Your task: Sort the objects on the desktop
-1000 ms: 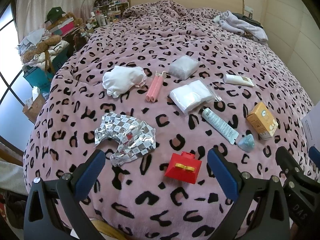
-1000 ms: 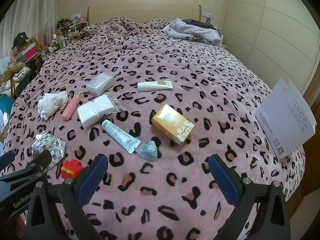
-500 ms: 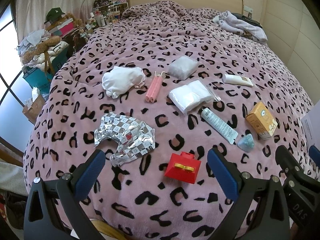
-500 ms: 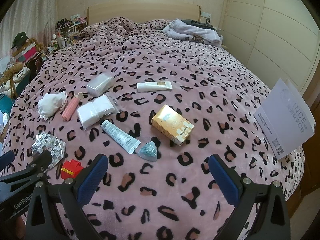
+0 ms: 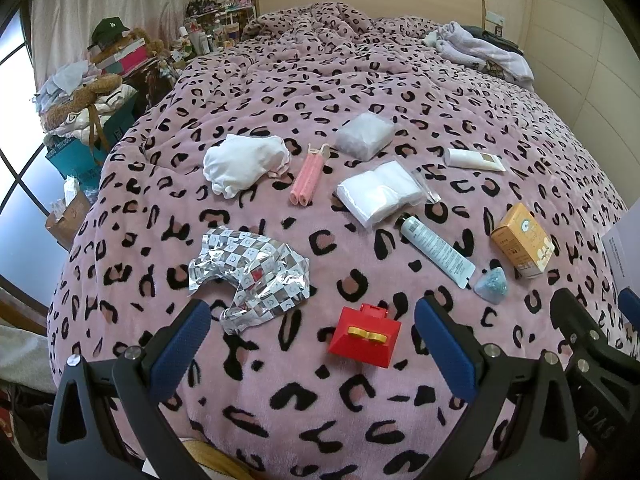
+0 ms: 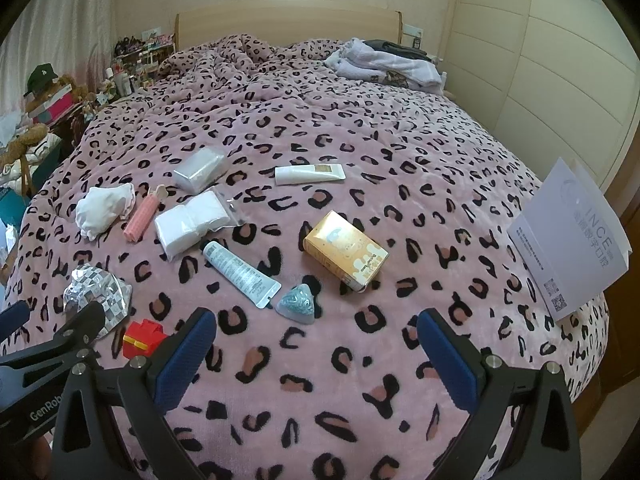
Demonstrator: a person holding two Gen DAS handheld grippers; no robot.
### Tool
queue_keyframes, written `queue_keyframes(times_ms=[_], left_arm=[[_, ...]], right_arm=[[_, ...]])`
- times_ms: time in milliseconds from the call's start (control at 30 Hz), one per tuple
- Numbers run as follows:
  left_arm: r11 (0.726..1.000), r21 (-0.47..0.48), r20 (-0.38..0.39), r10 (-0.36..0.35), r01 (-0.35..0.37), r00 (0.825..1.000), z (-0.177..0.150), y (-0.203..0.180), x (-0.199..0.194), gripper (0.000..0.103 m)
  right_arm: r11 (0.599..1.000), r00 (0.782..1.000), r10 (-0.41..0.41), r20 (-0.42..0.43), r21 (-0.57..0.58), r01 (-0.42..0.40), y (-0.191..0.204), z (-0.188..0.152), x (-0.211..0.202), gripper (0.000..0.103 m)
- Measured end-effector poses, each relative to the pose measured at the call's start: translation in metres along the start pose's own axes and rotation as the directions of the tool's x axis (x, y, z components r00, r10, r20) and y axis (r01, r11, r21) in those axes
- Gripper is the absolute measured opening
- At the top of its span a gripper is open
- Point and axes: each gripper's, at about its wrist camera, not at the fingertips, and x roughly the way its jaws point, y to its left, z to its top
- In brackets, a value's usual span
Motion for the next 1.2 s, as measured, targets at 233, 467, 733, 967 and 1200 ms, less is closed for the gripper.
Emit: queue_keyframes(times_ms=[233, 467, 733, 967, 1200], left_arm=[[1.0, -0.001, 0.002, 0.0, 0.0, 1.0, -0.0004, 0.0017, -0.0012, 0.103], [1.0, 0.002, 0.007, 0.002, -0.002, 1.0, -0.0003, 0.0028, -0.0024, 0.103], [1.0, -0.001, 0.013, 0.006, -0.006, 1.0, -0.0023, -0.0004, -0.0046, 0.103], [1.0, 0.0, 0.012, 0.005, -0.005, 1.0, -0.0024, -0.0001, -0.0045, 0.103], [1.0, 0.003, 0.01, 0.002, -0.002, 1.0, -0.0029, 0.0003, -0.0046, 0.103]], right_arm=[[1.0, 1.0, 0.003, -0.003, -0.002, -0.003, -0.0003, 0.0019, -0.0005, 0.103], [1.0, 1.0, 0.005, -0.001, -0.008, -0.005, 0.0007, 0.003, -0.0024, 0.103], [1.0, 1.0, 0.004, -0.004, -0.011, -0.004, 0.0012, 0.0023, -0.0022, 0.103], [1.0, 1.0, 0.001, -0.006, -0.014, -0.001, 0.0013, 0.0015, -0.0012, 0.103], [1.0, 1.0, 0.006, -0.007, -0.013, -0.006, 0.0019, 0.0, 0.0004, 0.103]])
